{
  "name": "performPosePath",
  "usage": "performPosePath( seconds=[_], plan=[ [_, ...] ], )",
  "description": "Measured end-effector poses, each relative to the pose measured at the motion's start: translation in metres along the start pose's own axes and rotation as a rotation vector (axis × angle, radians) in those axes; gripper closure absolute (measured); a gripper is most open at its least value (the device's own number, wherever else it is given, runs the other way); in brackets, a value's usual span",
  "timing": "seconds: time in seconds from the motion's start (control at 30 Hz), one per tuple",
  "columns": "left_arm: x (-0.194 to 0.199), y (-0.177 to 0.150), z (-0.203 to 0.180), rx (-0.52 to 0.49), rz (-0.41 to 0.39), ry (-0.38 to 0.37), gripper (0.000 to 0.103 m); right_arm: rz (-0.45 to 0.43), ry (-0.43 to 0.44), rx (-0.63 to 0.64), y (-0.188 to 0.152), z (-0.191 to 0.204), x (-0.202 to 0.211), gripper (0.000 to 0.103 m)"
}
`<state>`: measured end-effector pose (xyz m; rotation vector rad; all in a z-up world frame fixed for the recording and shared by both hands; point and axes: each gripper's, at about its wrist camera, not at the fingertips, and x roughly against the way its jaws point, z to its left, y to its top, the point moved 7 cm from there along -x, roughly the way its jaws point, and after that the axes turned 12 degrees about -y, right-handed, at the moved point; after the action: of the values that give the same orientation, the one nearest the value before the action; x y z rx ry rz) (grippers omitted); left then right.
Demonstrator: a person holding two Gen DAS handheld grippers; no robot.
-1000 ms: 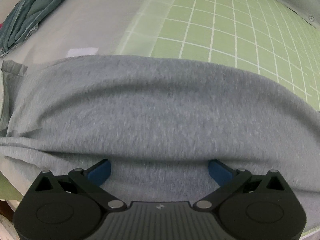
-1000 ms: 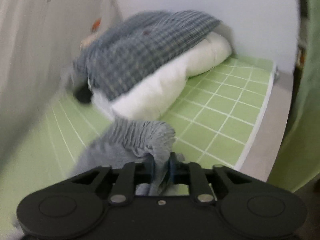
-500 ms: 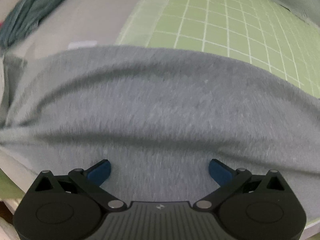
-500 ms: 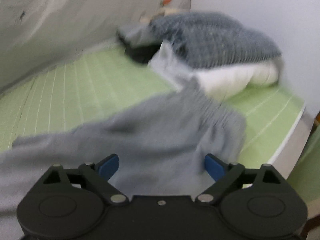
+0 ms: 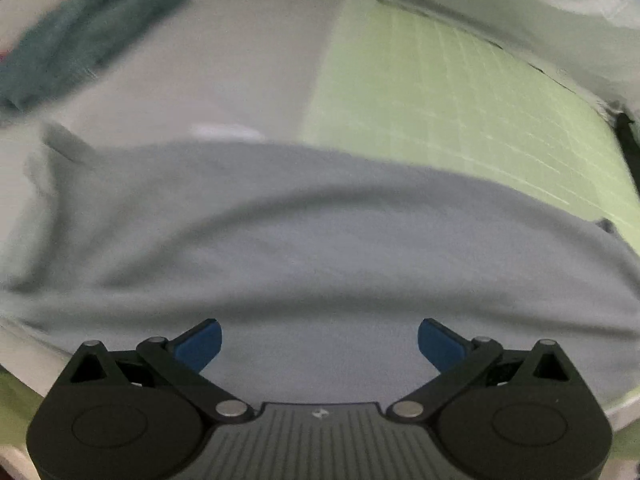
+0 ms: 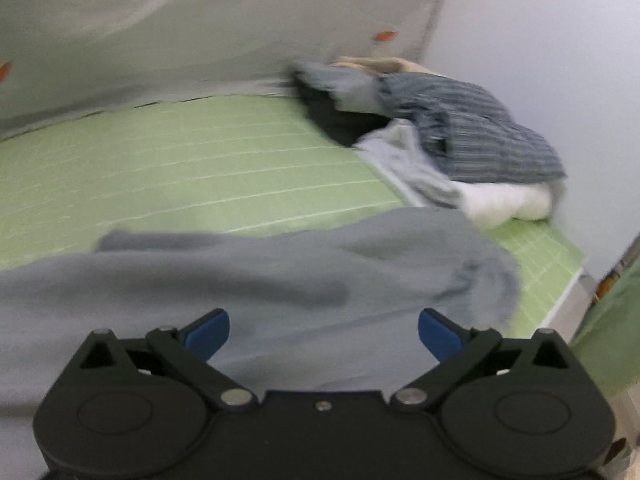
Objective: Fold clothes
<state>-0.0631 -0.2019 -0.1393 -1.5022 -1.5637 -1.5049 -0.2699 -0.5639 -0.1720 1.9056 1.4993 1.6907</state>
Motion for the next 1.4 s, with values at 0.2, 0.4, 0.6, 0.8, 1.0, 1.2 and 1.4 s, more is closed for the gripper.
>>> performPosePath(
  seconds=[0.2, 0.4, 0.6, 0.8, 1.0, 1.2, 1.4],
  plan=[
    [0.017, 0.031, 0.096, 0.082, -0.1, 0.11, 0.0, -0.018, 0.094, 0.103, -0.002, 0.073, 0.043, 0.001],
    [0.021, 0.058, 0.165, 0.129, -0.163, 0.15, 0.006, -0.043, 0.134, 0.165, -0.006, 0.132, 0.079, 0.001],
    [0.033, 0.078, 0.211, 0.071, -0.203, 0.132, 0.036, -0.031, 0.122, 0.154, -0.013, 0.166, 0.1, 0.001],
    [0.04, 0.075, 0.253, 0.103, -0.191, 0.065, 0.082, -0.011, 0.102, 0.15, -0.02, 0.19, 0.109, 0.001],
    [0.032, 0.058, 0.259, 0.06, -0.139, 0.02, 0.06, -0.004, 0.104, 0.187, -0.026, 0.209, 0.117, 0.001],
    [0.021, 0.048, 0.26, 0.053, -0.125, 0.023, 0.06, -0.007, 0.102, 0.21, -0.029, 0.217, 0.121, 0.001],
    [0.026, 0.046, 0.268, 0.053, -0.136, 0.093, 0.098, -0.01, 0.101, 0.209, -0.03, 0.219, 0.122, 0.001]
  ],
)
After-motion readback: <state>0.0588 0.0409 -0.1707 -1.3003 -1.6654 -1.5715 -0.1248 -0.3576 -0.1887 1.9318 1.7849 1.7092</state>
